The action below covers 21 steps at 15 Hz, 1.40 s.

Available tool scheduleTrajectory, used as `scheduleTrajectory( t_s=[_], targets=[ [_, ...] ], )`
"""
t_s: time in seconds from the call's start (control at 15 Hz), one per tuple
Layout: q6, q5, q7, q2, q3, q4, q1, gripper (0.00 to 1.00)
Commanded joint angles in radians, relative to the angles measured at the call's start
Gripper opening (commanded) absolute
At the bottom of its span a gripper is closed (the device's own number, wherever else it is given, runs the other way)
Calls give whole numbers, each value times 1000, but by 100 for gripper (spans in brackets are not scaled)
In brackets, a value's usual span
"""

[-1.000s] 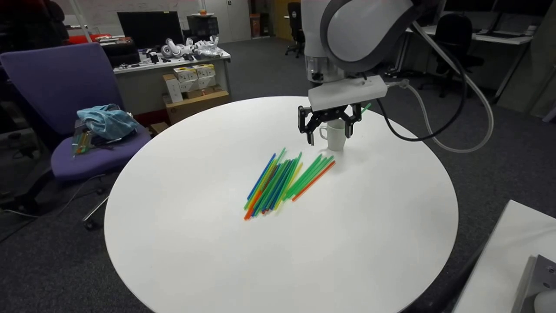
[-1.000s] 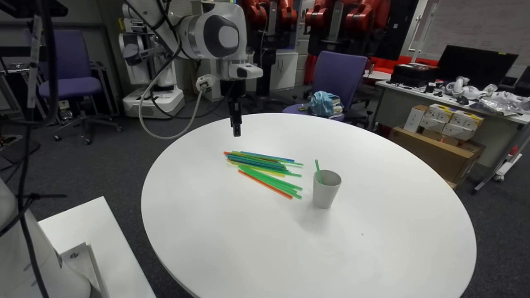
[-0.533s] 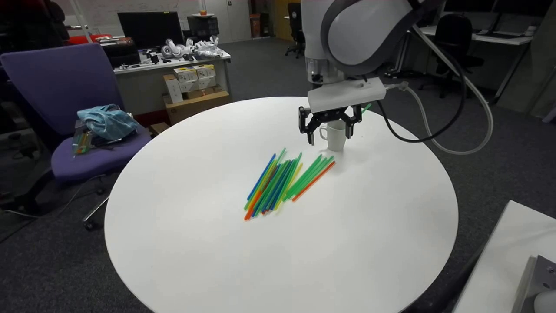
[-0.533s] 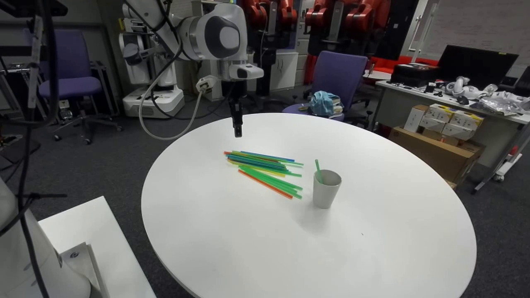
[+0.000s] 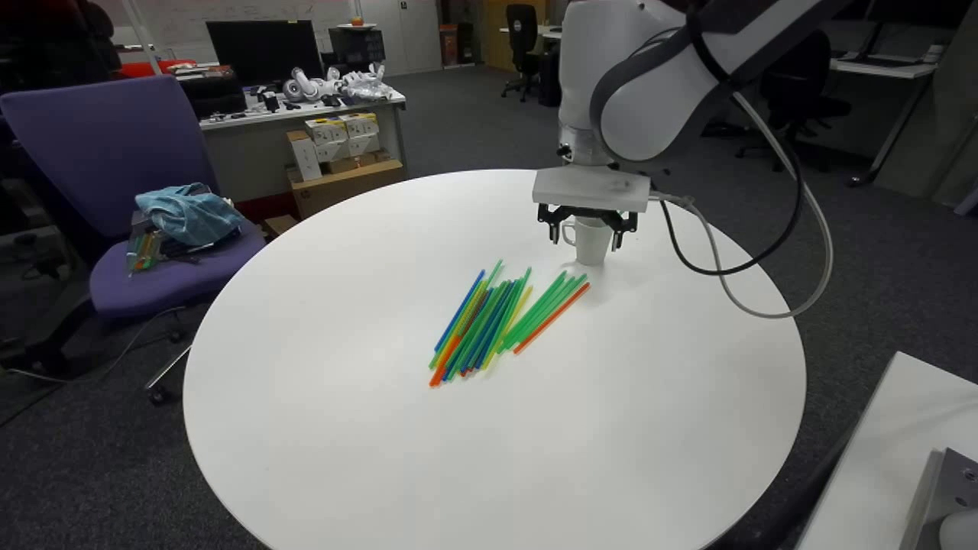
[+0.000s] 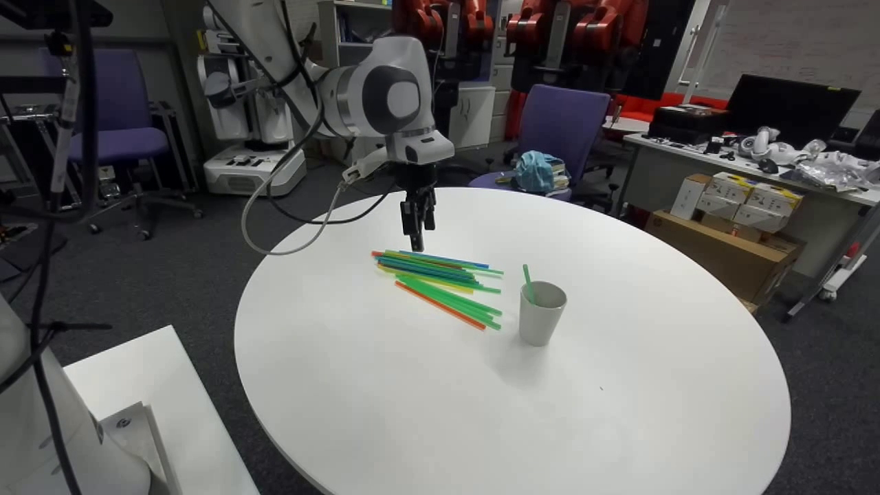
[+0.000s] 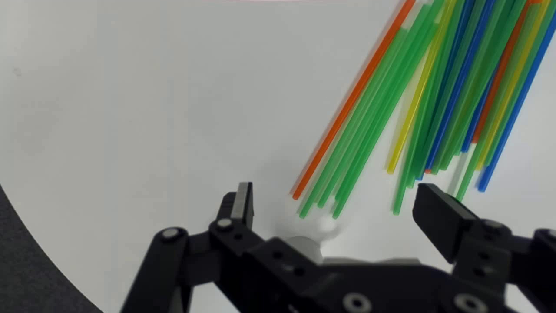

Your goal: Pick up the orange straw on the edge of the pile and place it in the mug

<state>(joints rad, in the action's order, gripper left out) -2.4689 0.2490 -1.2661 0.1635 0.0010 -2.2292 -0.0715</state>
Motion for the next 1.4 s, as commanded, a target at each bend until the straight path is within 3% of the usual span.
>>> scheduleTrajectory(
  t_s=[0.0,0.2,0.4,0.67,1.0,1.13,1.2,1.33],
  targets=[
    [-121,34,-103,21,-47,-50,-7,100],
    [-196,53,-156,53,-88,-73,-16,100],
    [-258,130,-289,93,-156,-77,-48,100],
    [-276,163,-379,146,-206,-75,-74,100],
    [-270,39,-308,209,-165,-77,-44,100],
    [-256,-98,-178,215,-86,-79,14,100],
    [-248,-26,-269,229,-168,-66,-64,100],
    [-247,-96,-201,238,-135,-65,-45,100]
  ],
)
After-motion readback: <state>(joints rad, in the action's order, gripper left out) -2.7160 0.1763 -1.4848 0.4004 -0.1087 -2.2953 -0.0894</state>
